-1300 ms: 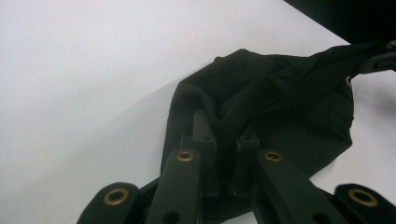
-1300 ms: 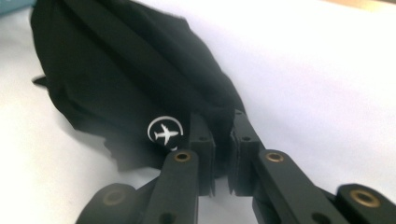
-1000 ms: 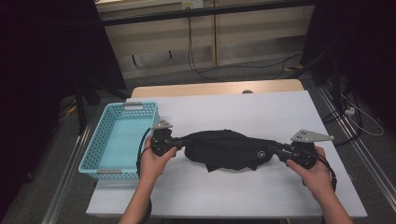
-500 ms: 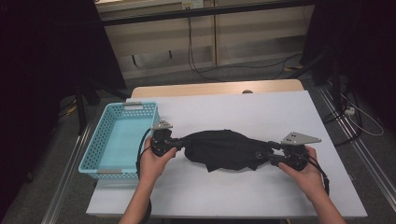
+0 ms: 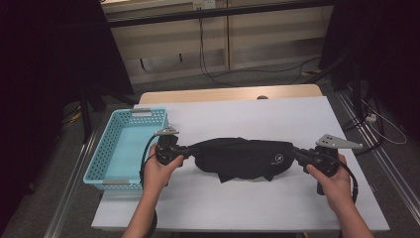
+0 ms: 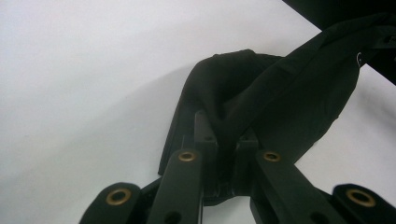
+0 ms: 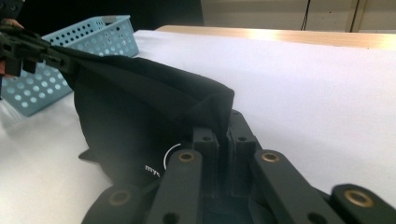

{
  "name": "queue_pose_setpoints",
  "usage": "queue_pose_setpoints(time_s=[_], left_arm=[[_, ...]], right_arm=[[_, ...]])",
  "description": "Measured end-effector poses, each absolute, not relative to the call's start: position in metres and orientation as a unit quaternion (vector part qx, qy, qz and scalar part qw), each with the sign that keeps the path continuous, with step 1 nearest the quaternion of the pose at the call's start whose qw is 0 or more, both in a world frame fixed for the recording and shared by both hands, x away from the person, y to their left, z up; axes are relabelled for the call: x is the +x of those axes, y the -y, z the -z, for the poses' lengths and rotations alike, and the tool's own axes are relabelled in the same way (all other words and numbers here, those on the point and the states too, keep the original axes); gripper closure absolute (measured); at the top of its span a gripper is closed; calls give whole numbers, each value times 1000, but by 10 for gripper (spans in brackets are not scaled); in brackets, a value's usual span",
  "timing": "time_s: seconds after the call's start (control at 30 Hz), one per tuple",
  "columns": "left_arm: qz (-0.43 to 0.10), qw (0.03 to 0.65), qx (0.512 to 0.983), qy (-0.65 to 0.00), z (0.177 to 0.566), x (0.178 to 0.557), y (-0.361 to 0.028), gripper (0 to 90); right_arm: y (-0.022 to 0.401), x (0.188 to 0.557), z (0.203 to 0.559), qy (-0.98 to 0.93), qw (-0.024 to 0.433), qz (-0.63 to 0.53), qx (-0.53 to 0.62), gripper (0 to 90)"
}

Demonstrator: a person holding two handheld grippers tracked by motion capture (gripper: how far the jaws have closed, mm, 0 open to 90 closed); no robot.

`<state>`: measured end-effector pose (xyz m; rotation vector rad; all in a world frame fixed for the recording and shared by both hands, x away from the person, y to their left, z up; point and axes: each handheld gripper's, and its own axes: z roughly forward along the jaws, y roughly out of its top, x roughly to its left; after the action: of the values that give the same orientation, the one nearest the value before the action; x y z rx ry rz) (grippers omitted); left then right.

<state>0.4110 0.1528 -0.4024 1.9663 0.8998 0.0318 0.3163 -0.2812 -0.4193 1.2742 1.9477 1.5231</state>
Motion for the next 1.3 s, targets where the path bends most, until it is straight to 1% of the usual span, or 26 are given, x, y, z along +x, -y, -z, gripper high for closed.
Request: queue_pose_setpoints(time_s=[0.37, 0.63, 0.9, 1.07, 1.3], left_arm=[[-6, 480, 797, -366, 397, 412, -154, 850], [-2, 474, 798, -373, 395, 414, -152, 850], [-3, 468, 801, -373, 385, 416, -150, 850], [-4, 465, 803, -373, 376, 419, -152, 850], [-14, 468, 801, -373, 359, 431, -146, 850]], right_arm=[[279, 318, 415, -695, 191, -527, 451, 847], [278, 318, 417, -698, 193, -521, 451, 847], [277, 318, 413, -699, 194, -519, 452, 847], [277, 324, 405, -703, 194, -515, 450, 848], [278, 339, 381, -700, 213, -514, 447, 848]])
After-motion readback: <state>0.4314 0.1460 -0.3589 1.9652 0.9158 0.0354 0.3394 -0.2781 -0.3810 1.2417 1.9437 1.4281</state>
